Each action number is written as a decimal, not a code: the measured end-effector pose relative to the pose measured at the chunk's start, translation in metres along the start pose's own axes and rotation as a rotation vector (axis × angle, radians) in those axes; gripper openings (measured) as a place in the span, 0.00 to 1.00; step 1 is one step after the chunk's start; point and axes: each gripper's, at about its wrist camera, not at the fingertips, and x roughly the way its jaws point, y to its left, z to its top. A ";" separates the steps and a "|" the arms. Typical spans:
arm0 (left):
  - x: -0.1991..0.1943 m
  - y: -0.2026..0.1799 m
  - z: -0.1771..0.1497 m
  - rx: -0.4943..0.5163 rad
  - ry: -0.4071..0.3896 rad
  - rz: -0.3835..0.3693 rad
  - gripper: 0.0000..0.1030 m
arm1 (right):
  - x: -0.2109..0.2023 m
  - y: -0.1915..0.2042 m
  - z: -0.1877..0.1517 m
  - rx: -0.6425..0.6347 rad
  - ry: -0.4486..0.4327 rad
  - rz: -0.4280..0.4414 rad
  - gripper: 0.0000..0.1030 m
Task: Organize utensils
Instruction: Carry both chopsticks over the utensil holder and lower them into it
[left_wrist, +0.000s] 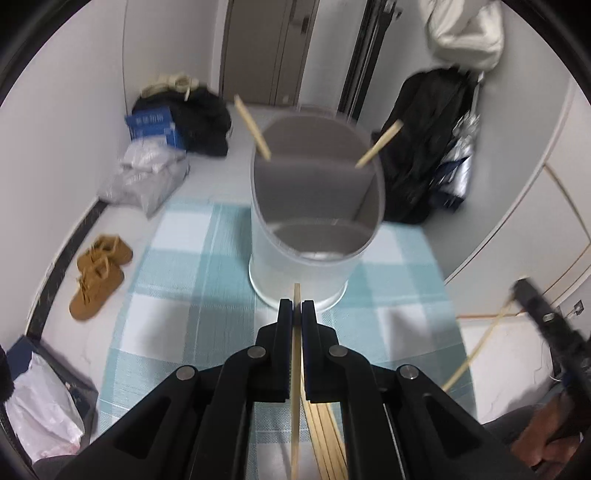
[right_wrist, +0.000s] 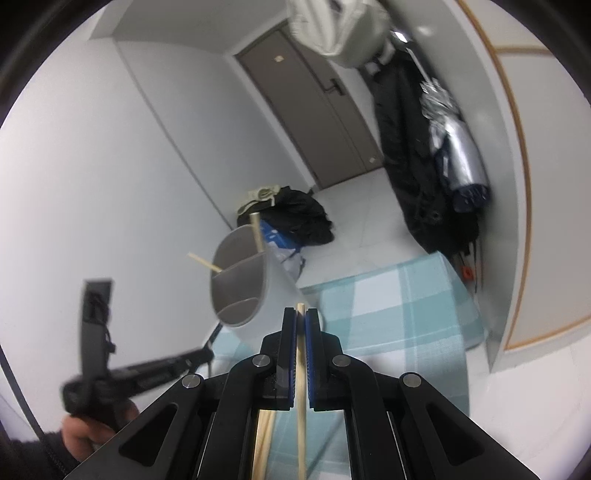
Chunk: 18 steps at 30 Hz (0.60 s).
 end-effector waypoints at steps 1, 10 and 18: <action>-0.003 0.000 0.000 0.009 -0.021 -0.010 0.01 | 0.000 0.004 -0.001 -0.009 0.002 0.001 0.04; -0.020 -0.010 -0.003 0.074 -0.090 -0.056 0.00 | -0.004 0.043 -0.017 -0.069 0.013 -0.052 0.04; -0.031 -0.015 -0.010 0.098 -0.077 -0.061 0.00 | -0.011 0.068 -0.023 -0.122 0.002 -0.067 0.04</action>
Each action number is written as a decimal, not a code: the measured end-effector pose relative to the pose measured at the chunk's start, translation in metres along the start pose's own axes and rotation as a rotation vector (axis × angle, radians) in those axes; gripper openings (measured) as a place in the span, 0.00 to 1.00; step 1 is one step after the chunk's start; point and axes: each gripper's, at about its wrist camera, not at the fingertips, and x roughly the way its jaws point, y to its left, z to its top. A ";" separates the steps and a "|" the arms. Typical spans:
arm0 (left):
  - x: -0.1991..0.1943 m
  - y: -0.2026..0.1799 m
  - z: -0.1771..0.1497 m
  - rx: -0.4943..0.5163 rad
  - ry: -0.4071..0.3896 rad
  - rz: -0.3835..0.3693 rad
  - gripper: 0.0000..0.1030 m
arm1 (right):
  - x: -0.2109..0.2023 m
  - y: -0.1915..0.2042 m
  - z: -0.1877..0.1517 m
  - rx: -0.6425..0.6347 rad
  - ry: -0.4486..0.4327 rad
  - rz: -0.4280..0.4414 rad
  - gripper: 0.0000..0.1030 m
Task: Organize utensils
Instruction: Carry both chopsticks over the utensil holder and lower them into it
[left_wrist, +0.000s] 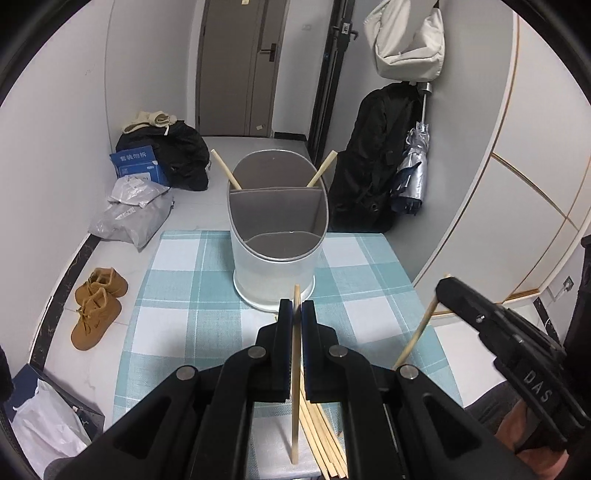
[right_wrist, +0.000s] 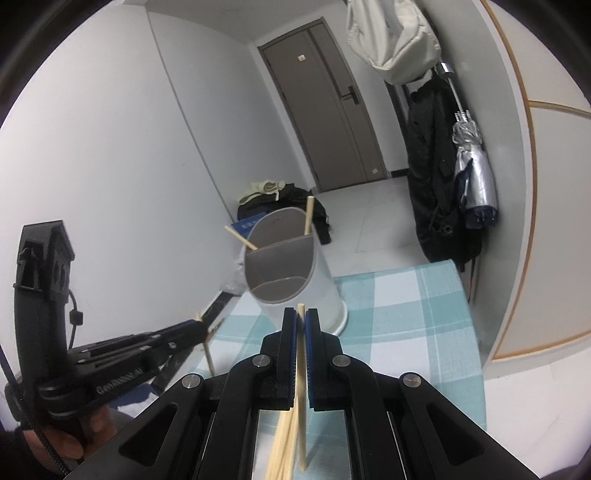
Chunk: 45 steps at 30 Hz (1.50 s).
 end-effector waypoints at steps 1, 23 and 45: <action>-0.001 0.000 0.000 -0.001 0.001 -0.006 0.00 | 0.001 0.002 -0.001 -0.003 0.004 -0.001 0.04; -0.016 -0.009 0.028 0.044 0.001 -0.089 0.00 | 0.006 0.016 0.019 0.000 0.000 0.041 0.04; -0.029 0.001 0.124 0.013 -0.047 -0.088 0.00 | 0.012 0.040 0.122 -0.082 -0.080 0.115 0.04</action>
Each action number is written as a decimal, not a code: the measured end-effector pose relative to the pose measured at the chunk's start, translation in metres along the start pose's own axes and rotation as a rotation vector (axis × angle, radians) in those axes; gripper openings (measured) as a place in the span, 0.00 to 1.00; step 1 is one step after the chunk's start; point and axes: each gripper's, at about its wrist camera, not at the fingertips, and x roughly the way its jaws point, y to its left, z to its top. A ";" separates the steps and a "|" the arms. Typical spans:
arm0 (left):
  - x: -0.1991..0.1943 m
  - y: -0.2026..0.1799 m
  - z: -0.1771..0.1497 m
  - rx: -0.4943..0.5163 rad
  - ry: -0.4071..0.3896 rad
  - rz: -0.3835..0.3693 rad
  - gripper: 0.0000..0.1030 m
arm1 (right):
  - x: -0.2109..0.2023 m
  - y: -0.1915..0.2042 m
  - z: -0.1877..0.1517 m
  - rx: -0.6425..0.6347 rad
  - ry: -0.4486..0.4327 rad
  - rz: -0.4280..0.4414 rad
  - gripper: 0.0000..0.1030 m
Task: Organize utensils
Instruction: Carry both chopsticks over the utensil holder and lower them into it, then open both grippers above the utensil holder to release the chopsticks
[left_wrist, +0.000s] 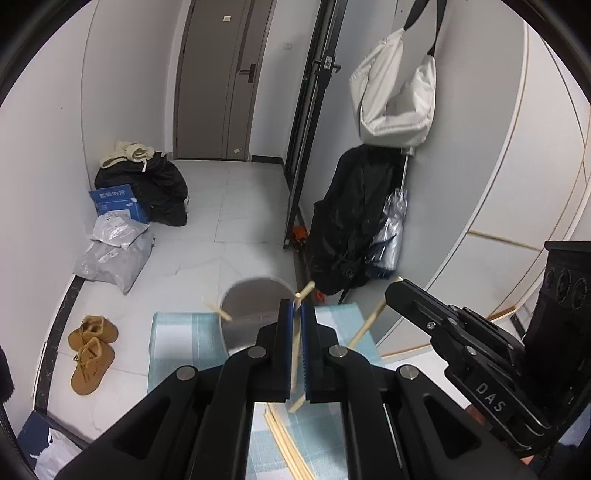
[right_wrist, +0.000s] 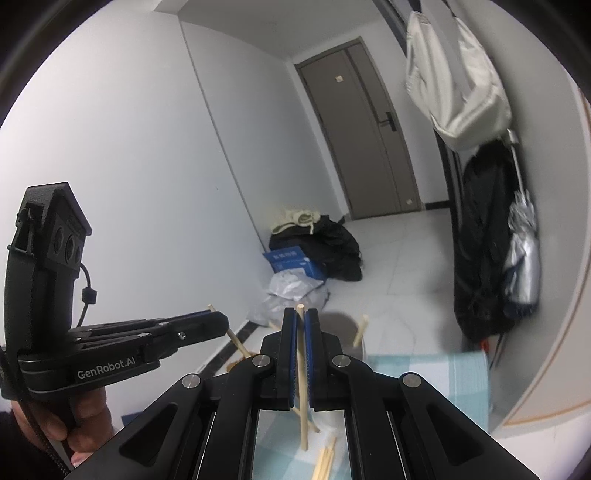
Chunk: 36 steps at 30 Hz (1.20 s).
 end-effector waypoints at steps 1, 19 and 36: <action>0.000 0.001 0.005 0.001 -0.002 -0.001 0.00 | 0.003 0.001 0.008 -0.008 -0.007 0.000 0.04; 0.029 0.034 0.075 -0.023 -0.040 0.011 0.00 | 0.065 -0.010 0.093 -0.082 -0.093 -0.027 0.04; 0.083 0.056 0.044 -0.037 0.059 -0.004 0.00 | 0.119 -0.041 0.046 -0.038 0.035 -0.057 0.04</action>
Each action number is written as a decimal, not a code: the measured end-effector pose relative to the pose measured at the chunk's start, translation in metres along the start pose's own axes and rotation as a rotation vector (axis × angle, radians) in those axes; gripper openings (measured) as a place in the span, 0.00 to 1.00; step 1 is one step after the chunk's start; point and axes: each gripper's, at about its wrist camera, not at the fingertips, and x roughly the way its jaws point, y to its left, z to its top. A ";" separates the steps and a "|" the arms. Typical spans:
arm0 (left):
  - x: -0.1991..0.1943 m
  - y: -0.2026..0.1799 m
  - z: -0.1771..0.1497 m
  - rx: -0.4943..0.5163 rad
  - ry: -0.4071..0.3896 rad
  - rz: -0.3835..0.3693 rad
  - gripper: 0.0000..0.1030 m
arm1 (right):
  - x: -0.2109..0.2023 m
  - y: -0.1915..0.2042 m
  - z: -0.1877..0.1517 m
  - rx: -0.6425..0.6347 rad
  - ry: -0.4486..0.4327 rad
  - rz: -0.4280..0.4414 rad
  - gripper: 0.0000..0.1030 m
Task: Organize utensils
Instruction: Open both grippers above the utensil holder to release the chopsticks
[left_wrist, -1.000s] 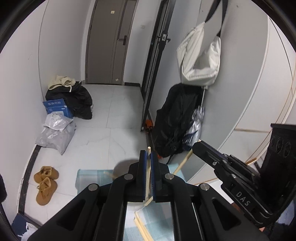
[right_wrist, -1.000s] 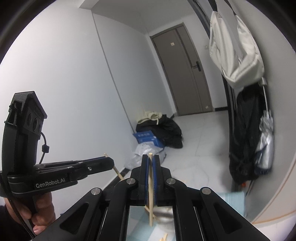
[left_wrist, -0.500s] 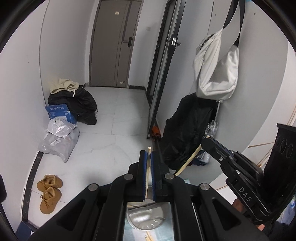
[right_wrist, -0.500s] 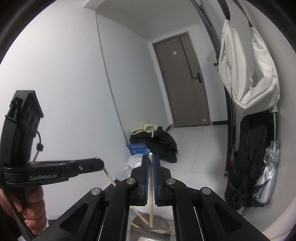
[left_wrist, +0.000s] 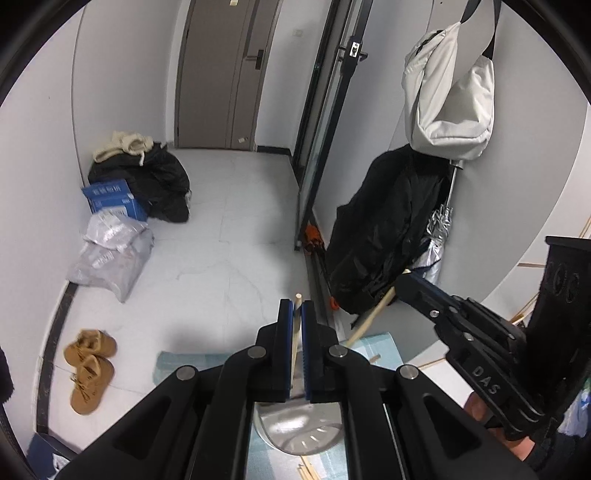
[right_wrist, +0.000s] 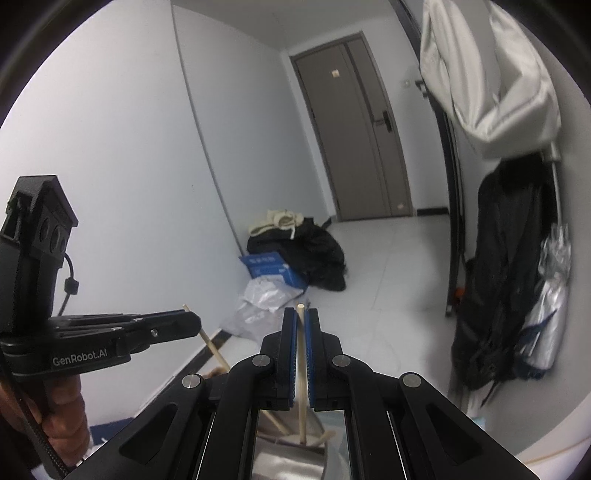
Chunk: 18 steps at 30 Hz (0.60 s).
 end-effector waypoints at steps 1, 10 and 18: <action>0.002 0.000 -0.002 -0.009 0.010 -0.007 0.01 | 0.003 -0.001 -0.004 0.004 0.014 -0.007 0.04; 0.002 -0.006 -0.017 -0.018 0.010 0.014 0.36 | 0.017 -0.010 -0.034 0.060 0.167 0.047 0.06; -0.015 -0.008 -0.034 -0.074 -0.027 0.073 0.50 | -0.016 -0.018 -0.048 0.100 0.135 0.022 0.08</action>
